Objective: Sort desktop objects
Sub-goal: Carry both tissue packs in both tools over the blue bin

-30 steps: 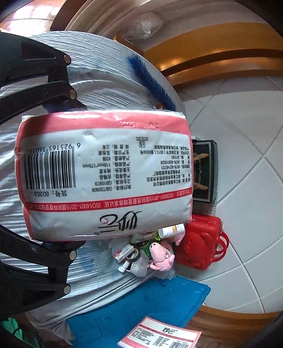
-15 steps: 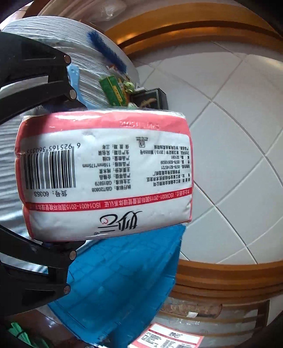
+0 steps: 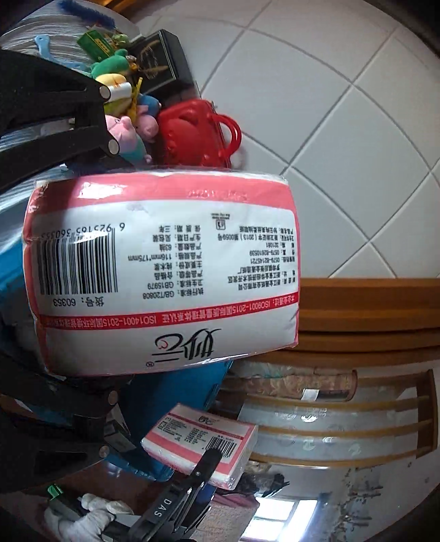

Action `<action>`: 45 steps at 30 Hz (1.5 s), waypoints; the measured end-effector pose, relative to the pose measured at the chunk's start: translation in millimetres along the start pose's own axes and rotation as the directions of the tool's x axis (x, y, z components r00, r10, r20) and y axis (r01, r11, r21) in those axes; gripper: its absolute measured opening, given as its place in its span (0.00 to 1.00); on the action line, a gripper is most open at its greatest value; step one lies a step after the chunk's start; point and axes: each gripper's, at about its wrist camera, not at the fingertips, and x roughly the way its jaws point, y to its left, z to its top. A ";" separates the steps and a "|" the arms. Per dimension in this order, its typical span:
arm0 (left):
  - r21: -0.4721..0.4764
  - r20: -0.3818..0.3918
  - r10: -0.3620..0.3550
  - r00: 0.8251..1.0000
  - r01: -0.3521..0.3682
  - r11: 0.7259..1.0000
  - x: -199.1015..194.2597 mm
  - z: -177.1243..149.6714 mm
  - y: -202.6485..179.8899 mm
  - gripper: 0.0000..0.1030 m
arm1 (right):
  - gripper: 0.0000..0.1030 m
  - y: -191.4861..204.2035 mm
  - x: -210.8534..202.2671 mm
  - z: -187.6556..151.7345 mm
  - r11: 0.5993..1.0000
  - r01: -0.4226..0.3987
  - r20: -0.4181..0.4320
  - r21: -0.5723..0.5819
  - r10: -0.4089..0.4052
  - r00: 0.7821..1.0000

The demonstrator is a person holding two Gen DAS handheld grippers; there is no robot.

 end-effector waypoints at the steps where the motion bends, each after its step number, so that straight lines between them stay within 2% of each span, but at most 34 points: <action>1: 0.020 -0.017 0.000 1.000 0.000 1.000 14.3 12.6 -10.1 0.79 | 0.47 -3.8 6.1 4.6 1.000 -0.007 -0.003 -0.014 0.007 1.000; 7: 0.029 -0.106 0.018 0.994 -0.015 0.999 87.2 76.3 -6.6 0.79 | 0.47 -4.9 48.0 53.1 0.996 -0.033 -0.021 -0.085 0.032 0.999; 10: 0.012 -0.128 0.048 0.991 -0.047 0.999 117.7 100.3 -0.9 0.79 | 0.47 -10.2 77.1 77.4 0.996 -0.072 -0.036 -0.050 0.071 0.997; 15: -0.011 -0.174 0.123 0.977 -0.127 0.992 170.3 119.4 18.9 0.79 | 0.47 -2.8 133.6 101.3 0.995 -0.081 -0.055 -0.053 0.078 0.995; 18: -0.006 -0.227 0.150 0.962 -0.156 0.988 200.0 115.7 26.7 0.79 | 0.47 -0.4 178.0 103.4 0.994 -0.083 -0.116 -0.070 0.075 0.990; 20: -0.006 -0.284 0.156 0.946 -0.165 0.986 220.0 108.9 29.7 0.79 | 0.47 -0.4 217.0 100.2 0.992 -0.106 -0.205 -0.069 0.090 0.975; 23: -0.009 -0.393 0.149 0.907 -0.166 0.986 256.8 103.1 35.9 0.79 | 0.47 5.1 266.2 89.4 0.990 -0.126 -0.328 -0.069 0.097 0.940; 26: 0.000 -0.460 0.154 0.875 -0.173 0.985 286.6 99.0 42.3 0.79 | 0.47 9.6 300.5 80.0 0.990 -0.115 -0.399 -0.078 0.075 0.914; 28: -0.009 -0.497 0.141 0.856 -0.168 0.986 306.4 99.4 46.6 0.79 | 0.47 11.1 318.1 73.6 0.991 -0.097 -0.421 -0.092 0.050 0.906; 31: -0.006 -0.502 0.155 0.851 -0.182 0.983 324.2 94.6 47.7 0.79 | 0.47 11.5 331.0 64.0 0.988 -0.077 -0.429 -0.132 0.013 0.903; 35: -0.002 -0.501 0.169 0.849 -0.197 0.980 343.9 75.3 47.6 0.80 | 0.47 0.8 344.3 49.1 0.989 -0.076 -0.448 -0.129 0.010 0.894; 37: 0.045 -0.533 0.204 0.821 -0.213 0.976 352.0 64.1 44.6 0.80 | 0.47 -0.2 349.0 44.7 0.990 -0.079 -0.462 -0.120 0.015 0.887; 38: 0.051 -0.540 0.209 0.815 -0.216 0.975 353.2 60.7 44.2 0.80 | 0.47 1.2 350.1 41.6 0.990 -0.079 -0.468 -0.118 0.015 0.884; 43: -0.012 -0.594 0.141 0.792 -0.184 0.983 356.3 47.7 45.6 0.81 | 0.47 7.7 357.4 27.2 0.983 -0.075 -0.488 -0.167 -0.016 0.873; 45: -0.008 -0.597 0.137 0.790 -0.177 0.984 356.7 46.0 43.2 0.82 | 0.47 9.8 361.4 22.6 0.981 -0.078 -0.498 -0.180 -0.023 0.867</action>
